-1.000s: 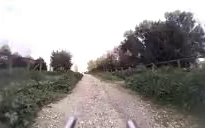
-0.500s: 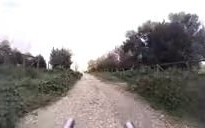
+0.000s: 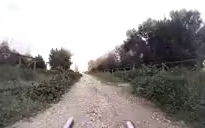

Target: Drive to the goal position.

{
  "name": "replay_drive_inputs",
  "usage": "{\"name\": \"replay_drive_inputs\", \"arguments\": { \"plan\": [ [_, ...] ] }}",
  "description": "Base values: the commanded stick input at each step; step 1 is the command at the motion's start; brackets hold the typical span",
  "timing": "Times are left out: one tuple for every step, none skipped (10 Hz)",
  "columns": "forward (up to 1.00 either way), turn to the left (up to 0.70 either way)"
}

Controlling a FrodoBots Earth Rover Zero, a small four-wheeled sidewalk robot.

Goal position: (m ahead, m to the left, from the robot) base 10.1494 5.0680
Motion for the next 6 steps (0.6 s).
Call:
{"name": "replay_drive_inputs", "arguments": {
  "plan": [
    [0.7,0.0],
    [0.7,0.04],
    [0.7,0.08],
    [0.7,0.18],
    [0.7,0.33],
    [0.7,0.08]
  ]
}}
